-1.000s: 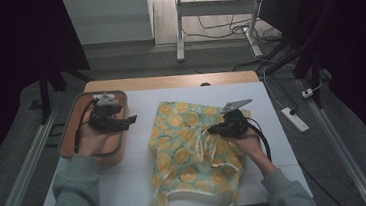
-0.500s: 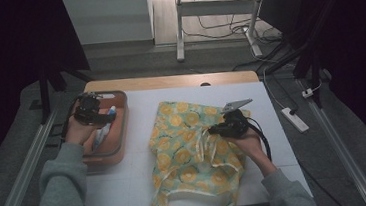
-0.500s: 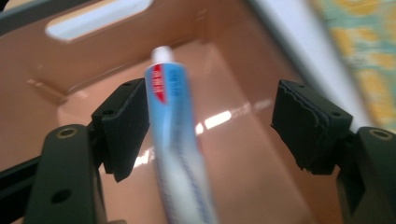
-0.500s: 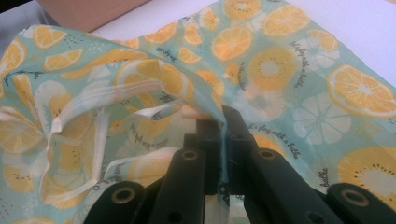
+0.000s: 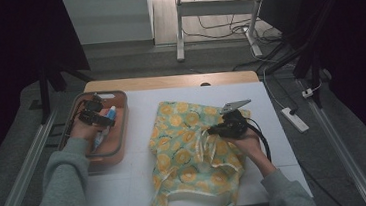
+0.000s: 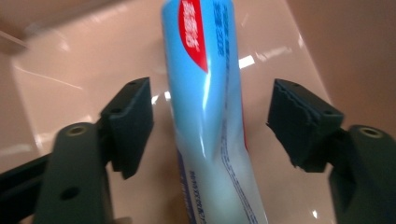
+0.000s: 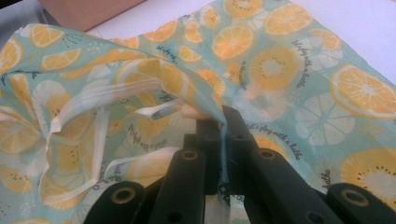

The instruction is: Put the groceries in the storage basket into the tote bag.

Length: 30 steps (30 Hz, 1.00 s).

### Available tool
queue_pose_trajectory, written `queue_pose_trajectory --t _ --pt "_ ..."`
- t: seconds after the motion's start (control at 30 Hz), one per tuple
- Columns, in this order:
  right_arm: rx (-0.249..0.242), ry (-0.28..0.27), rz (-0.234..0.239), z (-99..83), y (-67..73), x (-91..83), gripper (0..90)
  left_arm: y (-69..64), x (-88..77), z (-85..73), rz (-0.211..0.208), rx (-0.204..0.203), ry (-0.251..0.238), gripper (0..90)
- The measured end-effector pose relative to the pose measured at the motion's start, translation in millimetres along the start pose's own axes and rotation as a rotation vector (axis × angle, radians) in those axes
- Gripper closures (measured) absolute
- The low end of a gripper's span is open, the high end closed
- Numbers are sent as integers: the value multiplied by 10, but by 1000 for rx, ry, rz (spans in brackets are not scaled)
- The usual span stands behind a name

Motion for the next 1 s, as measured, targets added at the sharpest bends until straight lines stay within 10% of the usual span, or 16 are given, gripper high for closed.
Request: queue_pose_trajectory --t 0.3,0.67,1.0 --pt "-6 1 -4 2 9 1 868 8 -16 -52 -174 -104 -31 691" --pt "-6 -13 -7 20 -5 -39 869 6 -91 -48 -152 -72 -63 734" --pt "-5 -29 -16 42 -35 -78 869 -74 -735 71 -168 -15 -308 741"
Point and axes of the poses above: each handheld gripper's, and its own axes: x roughly forward along the jaws, z roughly out of its top, y roughly to its left, the point moved 9 cm from there along x, roughly forward along the jaws, and after that the axes turned 4 degrees about x, right-handed, at the moved point
